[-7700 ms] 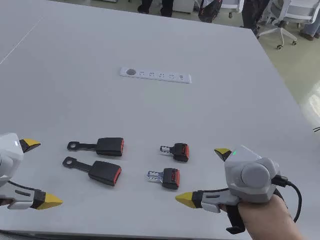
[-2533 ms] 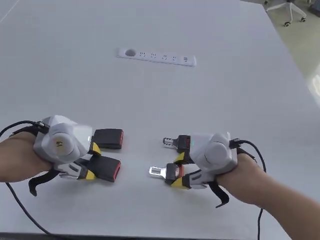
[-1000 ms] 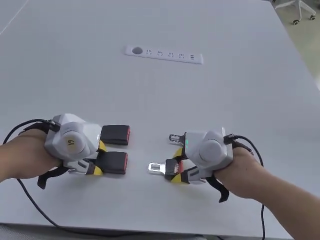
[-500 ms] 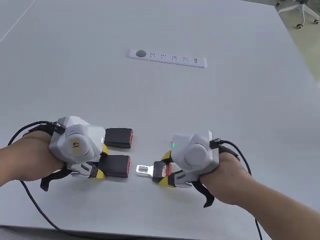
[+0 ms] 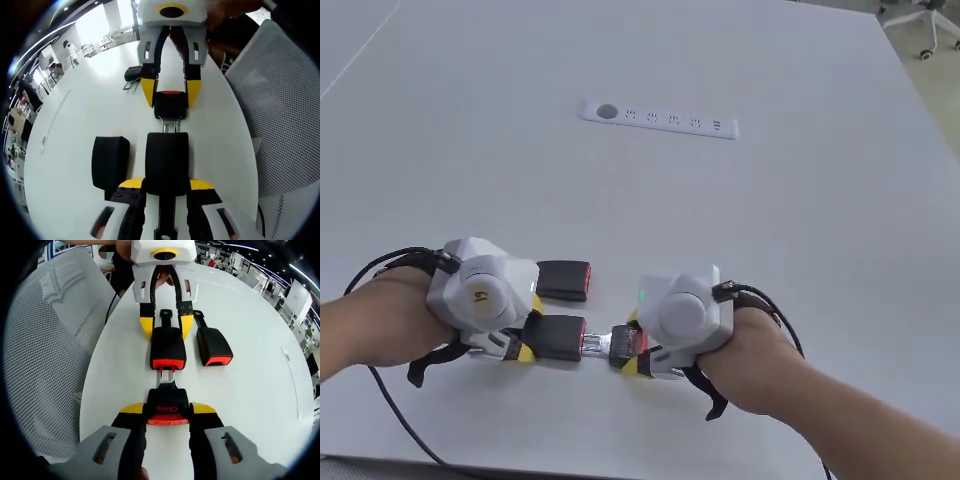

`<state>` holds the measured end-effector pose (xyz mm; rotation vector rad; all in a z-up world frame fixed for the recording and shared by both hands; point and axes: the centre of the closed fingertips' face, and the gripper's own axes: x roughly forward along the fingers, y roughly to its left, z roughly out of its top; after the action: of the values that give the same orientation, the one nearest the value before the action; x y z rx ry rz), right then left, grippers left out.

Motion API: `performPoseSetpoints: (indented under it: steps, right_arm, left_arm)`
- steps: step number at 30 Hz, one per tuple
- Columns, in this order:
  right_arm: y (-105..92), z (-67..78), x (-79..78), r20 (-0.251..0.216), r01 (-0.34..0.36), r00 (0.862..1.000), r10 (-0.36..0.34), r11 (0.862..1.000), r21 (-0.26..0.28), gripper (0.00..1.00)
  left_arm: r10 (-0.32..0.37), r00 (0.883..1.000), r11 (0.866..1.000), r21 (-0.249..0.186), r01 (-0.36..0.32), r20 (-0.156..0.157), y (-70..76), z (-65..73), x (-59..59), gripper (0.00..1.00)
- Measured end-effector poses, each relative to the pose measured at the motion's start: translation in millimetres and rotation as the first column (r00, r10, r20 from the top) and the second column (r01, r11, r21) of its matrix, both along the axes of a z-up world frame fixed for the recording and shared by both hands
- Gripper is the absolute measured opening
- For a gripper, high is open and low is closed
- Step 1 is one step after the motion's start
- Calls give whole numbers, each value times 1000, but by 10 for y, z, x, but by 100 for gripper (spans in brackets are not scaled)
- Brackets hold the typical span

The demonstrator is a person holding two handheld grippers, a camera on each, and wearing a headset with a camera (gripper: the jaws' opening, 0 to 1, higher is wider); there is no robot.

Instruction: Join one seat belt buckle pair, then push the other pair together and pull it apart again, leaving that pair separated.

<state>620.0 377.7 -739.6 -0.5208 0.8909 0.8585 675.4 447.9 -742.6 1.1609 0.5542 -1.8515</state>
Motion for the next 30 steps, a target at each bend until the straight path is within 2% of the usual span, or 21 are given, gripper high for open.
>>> performPoseSetpoints:
  steps: [8,15,18,30]
  right_arm:
    - [42,0,44,4,19,1000,-19,999,43,30]
    - [47,-9,58,-2,6,1000,-6,999,40,30]
    - [59,-6,73,-12,15,1000,-14,998,54,30]
    - [120,-7,131,0,19,1000,-19,999,41,29]
  left_arm:
    - [15,1000,1000,-10,-15,-7,9,1,0,31]
    - [-10,1000,1000,-4,10,-15,4,-3,-5,31]
    - [-9,1000,1000,8,9,-14,0,-6,-8,31]
    - [9,1000,999,31,-8,-30,8,-18,3,31]
